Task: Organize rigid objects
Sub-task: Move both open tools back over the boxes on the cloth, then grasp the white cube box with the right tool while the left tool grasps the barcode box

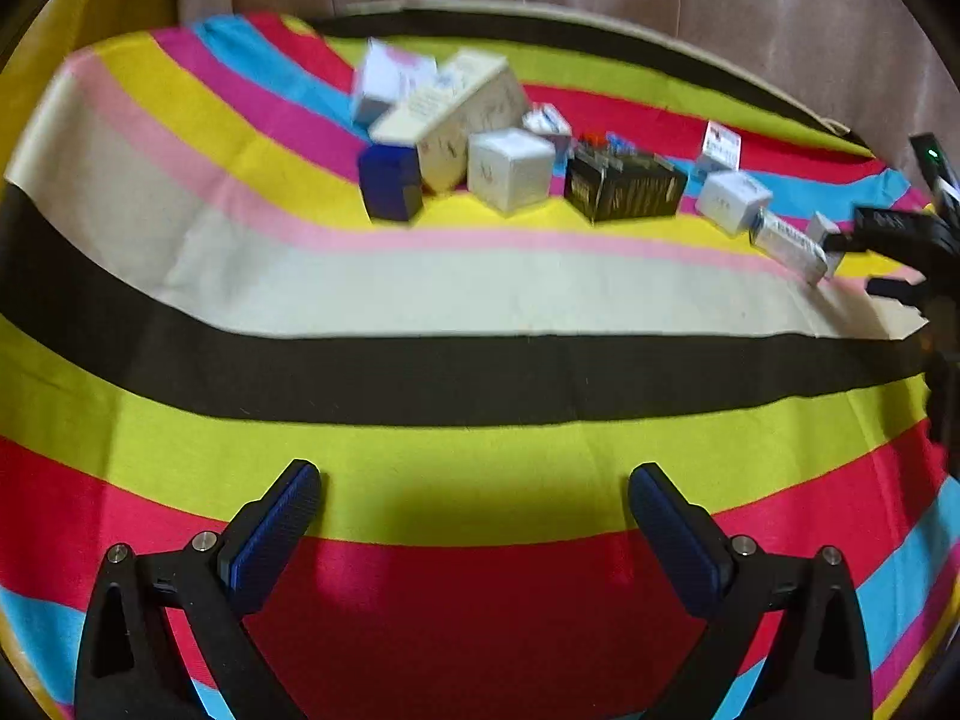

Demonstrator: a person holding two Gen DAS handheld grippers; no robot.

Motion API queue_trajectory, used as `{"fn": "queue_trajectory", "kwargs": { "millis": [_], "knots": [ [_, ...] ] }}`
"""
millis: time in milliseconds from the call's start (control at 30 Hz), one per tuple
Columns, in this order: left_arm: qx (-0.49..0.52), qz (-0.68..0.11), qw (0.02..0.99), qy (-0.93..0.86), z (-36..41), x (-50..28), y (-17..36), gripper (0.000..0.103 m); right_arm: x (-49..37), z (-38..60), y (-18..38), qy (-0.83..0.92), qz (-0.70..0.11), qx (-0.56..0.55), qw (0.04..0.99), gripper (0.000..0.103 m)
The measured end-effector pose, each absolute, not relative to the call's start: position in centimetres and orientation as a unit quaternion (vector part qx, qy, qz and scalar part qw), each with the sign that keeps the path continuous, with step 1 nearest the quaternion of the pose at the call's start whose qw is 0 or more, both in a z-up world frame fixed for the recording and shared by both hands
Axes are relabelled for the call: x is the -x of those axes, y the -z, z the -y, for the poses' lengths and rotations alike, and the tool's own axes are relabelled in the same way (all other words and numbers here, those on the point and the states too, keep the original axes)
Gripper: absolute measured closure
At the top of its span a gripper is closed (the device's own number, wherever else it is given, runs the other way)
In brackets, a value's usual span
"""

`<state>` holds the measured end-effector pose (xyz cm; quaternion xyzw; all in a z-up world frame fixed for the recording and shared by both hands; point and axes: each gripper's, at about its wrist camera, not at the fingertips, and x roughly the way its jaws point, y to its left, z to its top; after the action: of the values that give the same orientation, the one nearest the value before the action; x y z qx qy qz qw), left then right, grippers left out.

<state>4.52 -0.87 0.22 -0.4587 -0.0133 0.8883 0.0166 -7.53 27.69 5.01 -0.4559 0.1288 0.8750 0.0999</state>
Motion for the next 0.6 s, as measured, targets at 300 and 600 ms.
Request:
{"fn": "queue_trajectory", "kwargs": {
  "millis": [300, 600],
  "knots": [
    [0.461, 0.004, 0.004, -0.888, 0.4, -4.5, 0.0, 0.000, 11.9, -28.3, -3.4, -0.871, -0.133, 0.455, 0.131, 0.014],
    [0.460, 0.004, 0.003, -0.888, 0.4, -4.6, 0.0, 0.000, 12.2, -26.9, -2.4, -0.872, -0.108, 0.461, 0.122, 0.014]
  ]
}}
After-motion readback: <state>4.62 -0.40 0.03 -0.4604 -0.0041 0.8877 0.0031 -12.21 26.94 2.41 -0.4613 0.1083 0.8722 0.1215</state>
